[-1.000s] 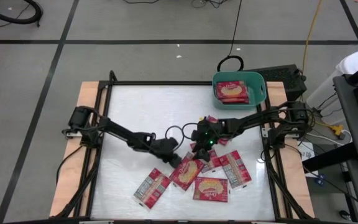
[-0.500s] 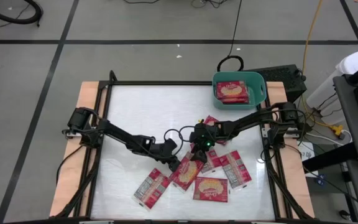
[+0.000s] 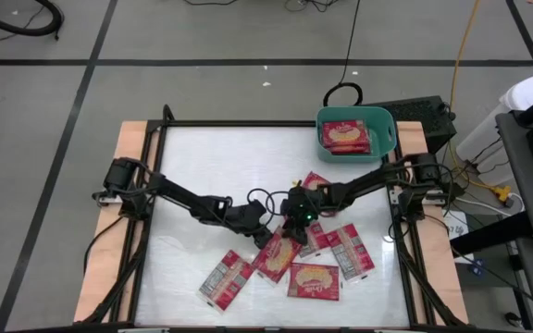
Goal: Sort popcorn bags into baskets
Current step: Put the red popcorn bag into the green bin
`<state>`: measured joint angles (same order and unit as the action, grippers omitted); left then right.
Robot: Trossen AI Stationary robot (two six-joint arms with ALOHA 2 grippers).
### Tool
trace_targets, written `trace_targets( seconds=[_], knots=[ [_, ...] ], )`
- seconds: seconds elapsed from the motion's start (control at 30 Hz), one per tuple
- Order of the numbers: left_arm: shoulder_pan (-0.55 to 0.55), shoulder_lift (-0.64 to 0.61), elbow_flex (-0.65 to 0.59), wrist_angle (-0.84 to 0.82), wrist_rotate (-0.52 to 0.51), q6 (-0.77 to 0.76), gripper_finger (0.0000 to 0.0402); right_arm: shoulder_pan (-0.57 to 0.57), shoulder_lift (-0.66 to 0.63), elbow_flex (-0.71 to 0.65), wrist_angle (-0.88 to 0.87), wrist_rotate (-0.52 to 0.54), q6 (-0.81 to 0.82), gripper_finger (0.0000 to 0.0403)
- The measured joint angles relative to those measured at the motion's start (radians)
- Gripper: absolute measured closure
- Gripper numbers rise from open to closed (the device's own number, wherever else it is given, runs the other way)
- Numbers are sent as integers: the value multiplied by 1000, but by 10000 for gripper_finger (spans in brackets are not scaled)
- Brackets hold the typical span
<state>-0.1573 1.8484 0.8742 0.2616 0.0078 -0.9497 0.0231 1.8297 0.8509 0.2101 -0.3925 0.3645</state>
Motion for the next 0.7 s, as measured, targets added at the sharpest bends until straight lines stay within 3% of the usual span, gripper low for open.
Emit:
trace_targets(
  seconds=[0.13, 0.2, 0.33, 0.47, 0.57, 0.7],
  knots=[
    [34, -6, 0, -3, 12, -68, 325, 8, 2, 0, 1, 31, 20, 371],
    [54, -19, 0, -2, 44, -111, 334, 7, 2, 0, 3, 26, 31, 393],
    [81, -62, 0, -6, 114, -164, 348, -4, -32, -4, -17, 12, 46, 395],
    [61, -125, 0, -10, 118, -129, 345, -33, -107, -4, -21, 4, 31, 401],
    [29, -145, 1, -58, 65, -81, 323, -48, -155, -4, -43, 5, -8, 402],
    [-16, -144, 0, -140, 15, -65, 263, -53, -198, -3, -57, 32, -43, 402]
  ],
)
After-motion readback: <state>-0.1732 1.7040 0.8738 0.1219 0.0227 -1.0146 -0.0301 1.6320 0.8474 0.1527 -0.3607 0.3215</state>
